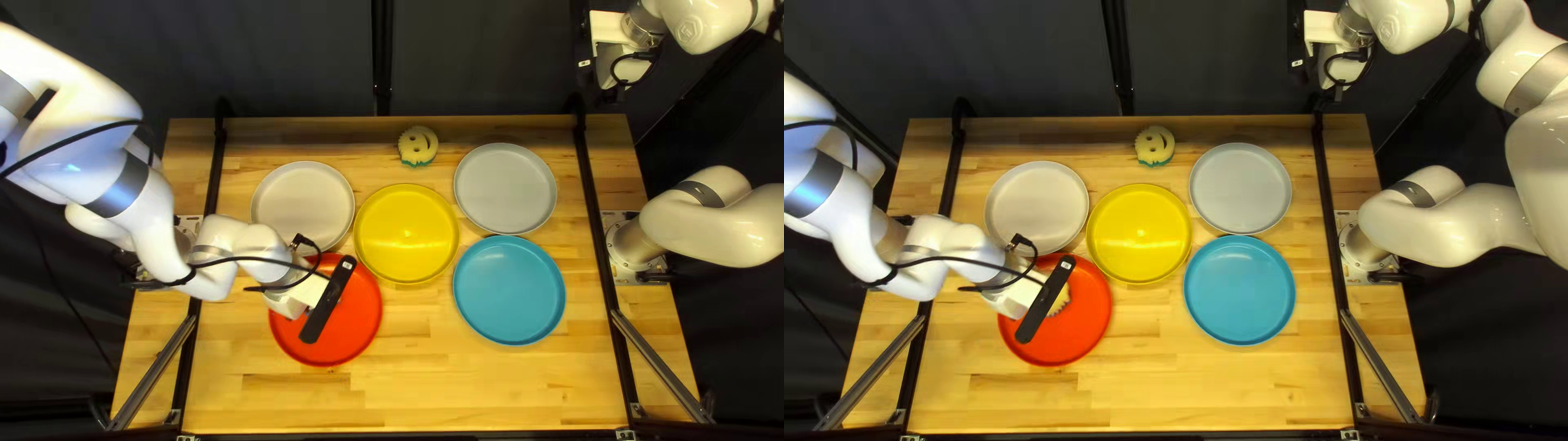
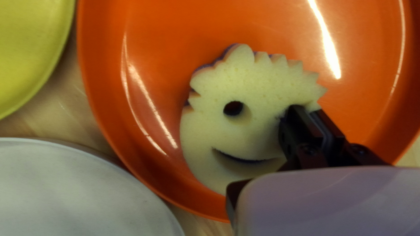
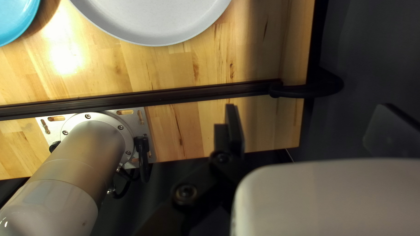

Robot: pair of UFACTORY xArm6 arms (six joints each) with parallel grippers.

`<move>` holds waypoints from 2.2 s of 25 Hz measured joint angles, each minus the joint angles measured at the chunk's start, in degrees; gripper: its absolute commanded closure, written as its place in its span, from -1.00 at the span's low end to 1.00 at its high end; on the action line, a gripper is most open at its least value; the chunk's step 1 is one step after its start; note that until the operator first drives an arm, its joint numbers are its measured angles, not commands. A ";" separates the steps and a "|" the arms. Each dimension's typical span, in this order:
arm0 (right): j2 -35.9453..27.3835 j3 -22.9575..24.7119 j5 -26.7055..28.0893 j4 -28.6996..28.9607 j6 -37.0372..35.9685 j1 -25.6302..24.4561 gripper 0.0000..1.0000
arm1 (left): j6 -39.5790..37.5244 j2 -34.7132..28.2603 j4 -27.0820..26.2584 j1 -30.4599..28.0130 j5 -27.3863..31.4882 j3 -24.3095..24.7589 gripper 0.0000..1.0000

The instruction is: Pick up sponge and scrub the plate

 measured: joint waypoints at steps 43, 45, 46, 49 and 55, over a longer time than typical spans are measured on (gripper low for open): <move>0.00 0.00 0.00 0.00 0.00 0.00 -1.00 | -1.23 -27.76 13.61 17.80 20.12 10.48 1.00; 0.00 0.00 0.00 0.00 0.00 0.00 -1.00 | -0.84 -28.00 13.82 18.09 19.82 11.15 1.00; 0.00 0.00 0.00 0.00 0.00 0.00 -1.00 | -0.54 -28.10 13.93 18.41 19.60 11.56 1.00; 0.00 0.00 0.00 0.00 0.00 0.00 -1.00 | 1.03 -27.92 14.08 19.96 18.47 12.77 1.00; 0.00 0.00 0.00 0.00 0.00 0.00 -1.00 | 6.91 -23.51 13.00 24.89 13.44 14.55 1.00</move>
